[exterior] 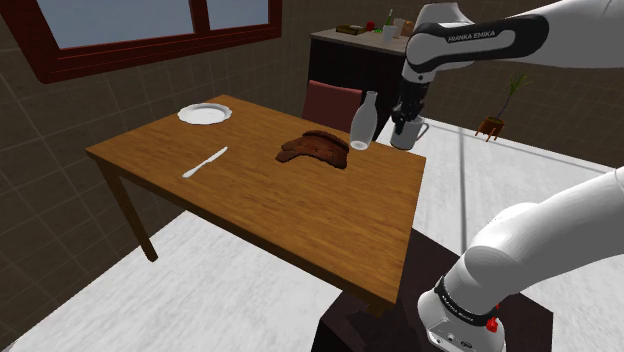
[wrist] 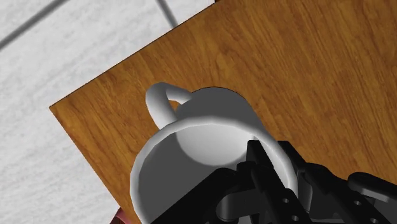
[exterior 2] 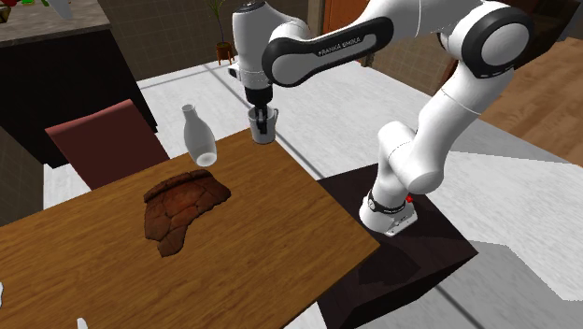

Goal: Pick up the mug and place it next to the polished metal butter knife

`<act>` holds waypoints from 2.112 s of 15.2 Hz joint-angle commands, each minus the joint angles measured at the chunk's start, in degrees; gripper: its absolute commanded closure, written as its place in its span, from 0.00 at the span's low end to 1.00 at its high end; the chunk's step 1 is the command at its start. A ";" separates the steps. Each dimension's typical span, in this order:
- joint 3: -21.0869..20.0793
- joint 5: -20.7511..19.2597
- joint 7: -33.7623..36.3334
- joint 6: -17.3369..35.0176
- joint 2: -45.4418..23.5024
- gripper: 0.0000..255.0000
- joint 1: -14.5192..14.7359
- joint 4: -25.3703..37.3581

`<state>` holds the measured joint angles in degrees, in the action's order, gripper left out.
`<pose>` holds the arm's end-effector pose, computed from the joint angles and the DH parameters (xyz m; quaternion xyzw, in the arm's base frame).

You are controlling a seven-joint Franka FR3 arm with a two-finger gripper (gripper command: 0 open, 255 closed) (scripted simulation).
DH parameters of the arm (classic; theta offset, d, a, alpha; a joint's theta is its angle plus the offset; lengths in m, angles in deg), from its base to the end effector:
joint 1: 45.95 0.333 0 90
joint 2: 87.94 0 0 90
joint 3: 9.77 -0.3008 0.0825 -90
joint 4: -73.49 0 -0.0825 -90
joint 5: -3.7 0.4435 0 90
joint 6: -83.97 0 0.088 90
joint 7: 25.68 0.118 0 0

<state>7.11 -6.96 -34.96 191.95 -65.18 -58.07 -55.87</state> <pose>0.4295 -0.2613 0.4698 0.9906 -0.1327 -0.0047 0.0325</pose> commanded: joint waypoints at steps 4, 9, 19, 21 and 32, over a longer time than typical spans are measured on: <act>-2.85 1.48 3.74 -1.35 -1.41 1.00 1.84 2.25; -7.10 3.64 9.83 -1.51 -5.02 1.00 4.74 5.32; -14.39 6.52 21.14 -2.78 -15.76 1.00 10.08 16.37; -15.62 6.78 23.28 -3.30 -18.41 1.00 11.11 19.41; -20.85 6.26 34.14 -9.09 -36.30 1.00 17.11 42.37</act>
<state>-13.35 -0.56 -1.88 182.88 -99.94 -41.57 -15.01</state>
